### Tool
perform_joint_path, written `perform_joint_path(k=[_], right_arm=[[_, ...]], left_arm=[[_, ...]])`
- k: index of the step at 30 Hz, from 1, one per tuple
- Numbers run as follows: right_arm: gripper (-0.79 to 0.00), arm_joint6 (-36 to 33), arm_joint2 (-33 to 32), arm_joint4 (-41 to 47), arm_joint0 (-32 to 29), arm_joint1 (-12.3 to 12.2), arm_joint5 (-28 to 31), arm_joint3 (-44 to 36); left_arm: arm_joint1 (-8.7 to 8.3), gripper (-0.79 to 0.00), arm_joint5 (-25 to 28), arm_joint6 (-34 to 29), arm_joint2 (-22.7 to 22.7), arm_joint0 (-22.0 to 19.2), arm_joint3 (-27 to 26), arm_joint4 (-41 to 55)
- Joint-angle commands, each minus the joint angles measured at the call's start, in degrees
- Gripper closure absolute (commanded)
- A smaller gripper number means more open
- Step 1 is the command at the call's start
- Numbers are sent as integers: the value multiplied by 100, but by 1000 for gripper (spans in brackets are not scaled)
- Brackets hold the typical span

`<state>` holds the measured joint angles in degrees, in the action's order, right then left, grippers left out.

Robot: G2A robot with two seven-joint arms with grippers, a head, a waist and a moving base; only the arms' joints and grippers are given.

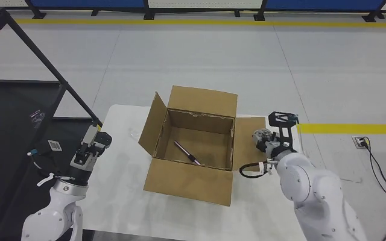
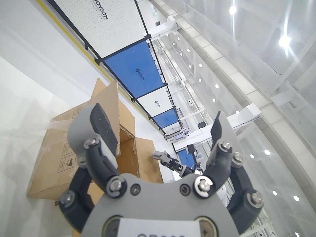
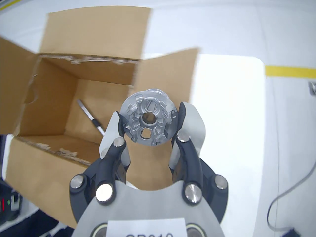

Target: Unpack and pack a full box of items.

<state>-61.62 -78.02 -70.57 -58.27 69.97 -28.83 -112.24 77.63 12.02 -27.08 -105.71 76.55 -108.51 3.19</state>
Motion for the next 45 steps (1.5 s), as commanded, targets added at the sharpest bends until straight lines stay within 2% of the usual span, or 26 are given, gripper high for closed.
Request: perform_joint_path(k=[1,7,17,22,23,24,25,30,32,33,34,37,38,42,45], right_arm=[[0,-169,-347,-196,-137,-18,-406,163],[0,-300,-738,183,49,-27,-203,1234],[0,69,-417,977,1175,74,472,3824],[-6,253,-320,1149,1491,108,634,4462],[-31,270,-314,1162,1522,109,642,4515],[-194,274,-305,1177,1543,111,658,4553],[-265,272,-299,1183,1562,111,668,4581],[-366,237,-255,1185,1609,110,711,4688],[-499,248,-238,1192,1616,112,692,4706],[-603,248,-229,1194,1620,113,681,4708],[-671,247,-225,1195,1623,113,675,4709],[-739,254,-235,1211,1619,107,682,4664],[-785,235,-233,1193,1619,104,675,4651],[-785,260,-335,1072,1608,78,395,4399],[-785,600,-591,1059,1360,54,-42,3552]], left_arm=[[0,-785,0,0,0,0,0,0],[0,-785,0,0,0,0,0,0],[0,-785,0,0,0,0,0,0],[0,-785,0,0,0,0,0,0],[0,-785,0,0,0,0,0,0],[0,-785,0,0,0,0,0,0],[0,-785,0,0,0,0,0,0],[0,-785,0,0,0,0,0,0],[0,-785,0,0,0,0,0,0],[0,-785,0,0,0,0,0,0],[0,-785,0,0,0,0,0,0],[0,-785,0,0,0,0,0,0],[0,-785,0,0,0,0,0,0],[0,-785,0,0,0,0,0,0],[0,-785,0,0,0,0,0,0]])
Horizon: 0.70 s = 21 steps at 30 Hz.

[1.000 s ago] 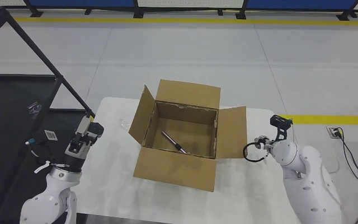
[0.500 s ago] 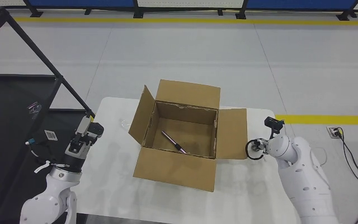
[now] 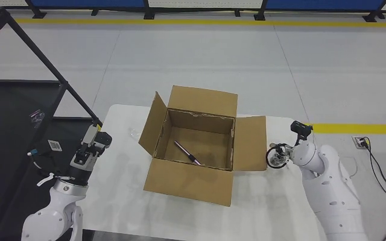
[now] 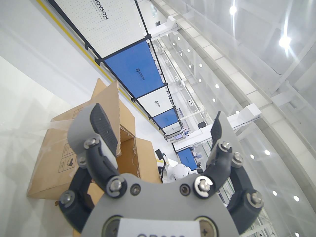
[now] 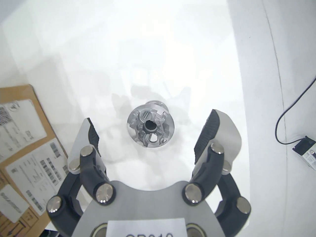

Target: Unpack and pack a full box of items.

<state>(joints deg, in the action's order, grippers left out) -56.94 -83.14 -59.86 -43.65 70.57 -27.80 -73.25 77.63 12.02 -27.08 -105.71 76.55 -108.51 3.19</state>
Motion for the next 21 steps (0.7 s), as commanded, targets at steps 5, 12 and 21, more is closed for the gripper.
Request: perform_joint_path(k=[5,12,21], right_arm=[[-785,463,-67,-747,-695,-10,-1141,-2311],[-785,377,909,-726,-554,71,-113,-3635],[-785,-626,3324,553,2028,647,1621,-1001]], left_arm=[[0,-785,0,0,0,0,0,0],[0,-785,0,0,0,0,0,0],[-21,-785,35,278,-133,132,-16,133]])
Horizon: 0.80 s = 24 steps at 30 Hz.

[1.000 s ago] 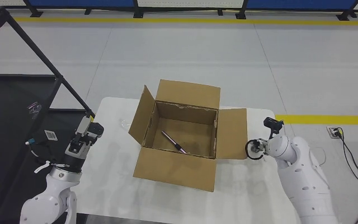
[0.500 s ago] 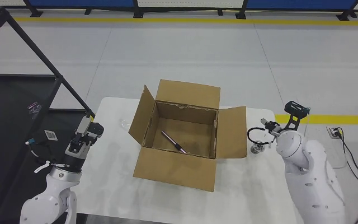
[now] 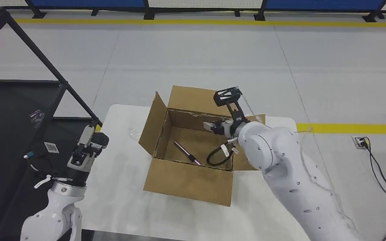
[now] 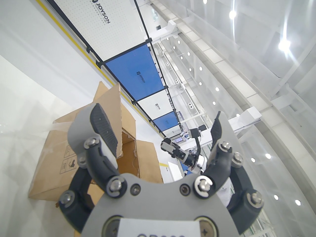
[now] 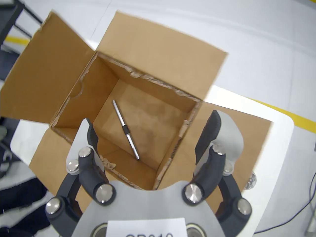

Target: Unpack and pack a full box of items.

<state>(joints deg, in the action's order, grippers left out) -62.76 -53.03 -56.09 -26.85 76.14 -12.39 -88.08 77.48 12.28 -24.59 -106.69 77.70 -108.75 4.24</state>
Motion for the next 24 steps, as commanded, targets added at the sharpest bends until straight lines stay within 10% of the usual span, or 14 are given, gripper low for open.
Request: perform_joint_path(k=[1,12,24], right_arm=[[-785,-125,577,434,598,202,251,876],[-785,518,2486,1937,1777,1582,1048,4414],[-785,618,3059,2293,2127,2692,2016,6477]], left_arm=[[-10,-785,14,66,-74,39,19,71],[-68,-785,182,139,-392,350,-1,490],[-155,-785,89,11,-459,268,221,574]])
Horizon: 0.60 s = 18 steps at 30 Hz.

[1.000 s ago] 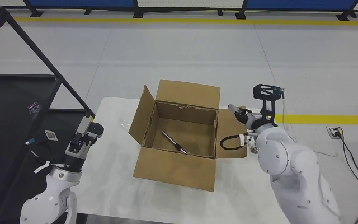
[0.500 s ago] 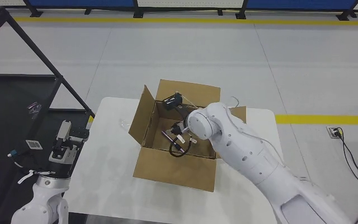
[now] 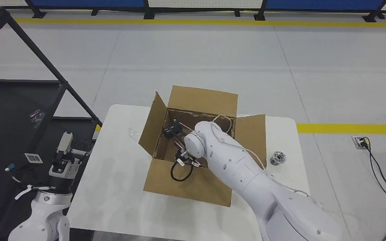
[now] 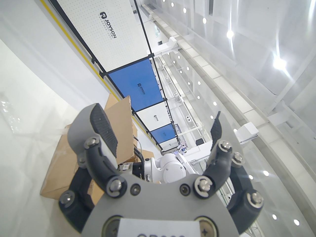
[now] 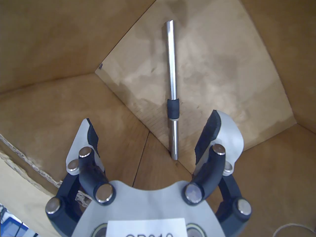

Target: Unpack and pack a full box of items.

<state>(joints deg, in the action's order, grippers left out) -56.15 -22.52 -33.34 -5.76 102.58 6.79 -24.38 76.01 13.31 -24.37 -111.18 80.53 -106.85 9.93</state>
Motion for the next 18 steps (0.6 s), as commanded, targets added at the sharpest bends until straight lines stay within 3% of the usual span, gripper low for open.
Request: perform_joint_path(k=[1,8,18], right_arm=[[-785,-102,24,22,43,101,205,207],[-785,-403,82,20,104,379,589,709],[-785,285,148,-332,15,578,284,1165]], left_arm=[[-16,-785,-26,-27,-11,-30,58,11],[-67,-785,-58,-127,29,-119,151,-6],[-127,-785,-75,-176,119,-188,208,-5]])
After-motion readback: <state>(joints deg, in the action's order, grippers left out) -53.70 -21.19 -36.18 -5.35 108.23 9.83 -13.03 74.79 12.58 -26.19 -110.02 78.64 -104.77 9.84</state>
